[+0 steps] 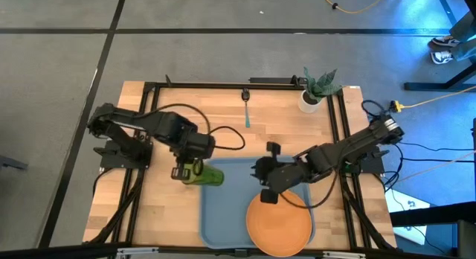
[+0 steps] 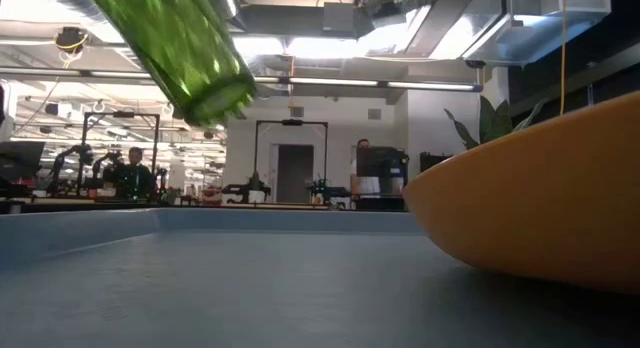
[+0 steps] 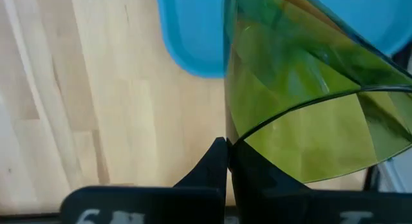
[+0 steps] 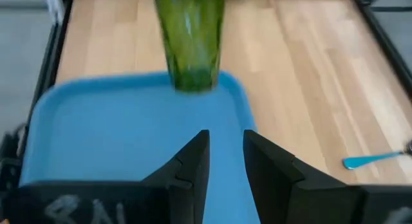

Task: Pick and place plate/cup/fork/spoon on tray
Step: Remove the glass cup from the tray

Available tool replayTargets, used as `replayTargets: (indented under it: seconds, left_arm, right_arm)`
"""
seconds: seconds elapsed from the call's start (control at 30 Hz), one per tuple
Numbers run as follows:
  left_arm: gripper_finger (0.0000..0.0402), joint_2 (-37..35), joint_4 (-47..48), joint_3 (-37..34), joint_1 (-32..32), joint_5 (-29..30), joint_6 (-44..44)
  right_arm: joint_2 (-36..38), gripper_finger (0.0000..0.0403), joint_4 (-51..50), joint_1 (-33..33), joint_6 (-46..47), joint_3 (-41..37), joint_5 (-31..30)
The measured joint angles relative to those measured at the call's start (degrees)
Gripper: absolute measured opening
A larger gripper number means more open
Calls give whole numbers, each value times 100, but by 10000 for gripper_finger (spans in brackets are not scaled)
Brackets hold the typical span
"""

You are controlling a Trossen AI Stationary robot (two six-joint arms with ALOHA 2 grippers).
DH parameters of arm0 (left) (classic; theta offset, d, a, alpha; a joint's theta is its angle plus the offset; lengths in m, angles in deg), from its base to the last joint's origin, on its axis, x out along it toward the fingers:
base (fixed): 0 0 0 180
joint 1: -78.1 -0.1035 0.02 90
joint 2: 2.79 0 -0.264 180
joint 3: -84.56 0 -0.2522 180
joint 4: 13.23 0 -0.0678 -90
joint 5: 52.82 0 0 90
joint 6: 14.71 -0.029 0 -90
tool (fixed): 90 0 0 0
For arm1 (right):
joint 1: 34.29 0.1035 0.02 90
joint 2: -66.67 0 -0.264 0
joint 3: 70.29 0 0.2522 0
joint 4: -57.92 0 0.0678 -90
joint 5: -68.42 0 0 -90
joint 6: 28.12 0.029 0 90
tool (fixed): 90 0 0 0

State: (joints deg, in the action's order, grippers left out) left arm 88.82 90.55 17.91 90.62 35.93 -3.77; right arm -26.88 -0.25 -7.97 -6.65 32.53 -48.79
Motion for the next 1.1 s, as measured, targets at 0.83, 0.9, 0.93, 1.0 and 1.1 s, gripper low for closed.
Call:
replayTargets:
  seconds: [0.83,0.9,0.93,1.0,1.1]
  left_arm:
    - [0,1465,-3,10,-461,-543,-1003]
    - [0,1552,0,10,-458,-545,-1001]
    - [0,1599,0,10,-458,-546,-1001]
    - [0,1655,2,13,-458,-574,-1001]
    - [0,1669,5,27,-459,-575,-969]
  right_arm:
    - [397,100,2,24,398,0,-170]
    - [397,100,0,24,394,0,-170]
    - [397,100,-2,24,394,0,-170]
    - [397,100,-11,26,396,0,-170]
    - [397,100,-30,26,394,0,-170]
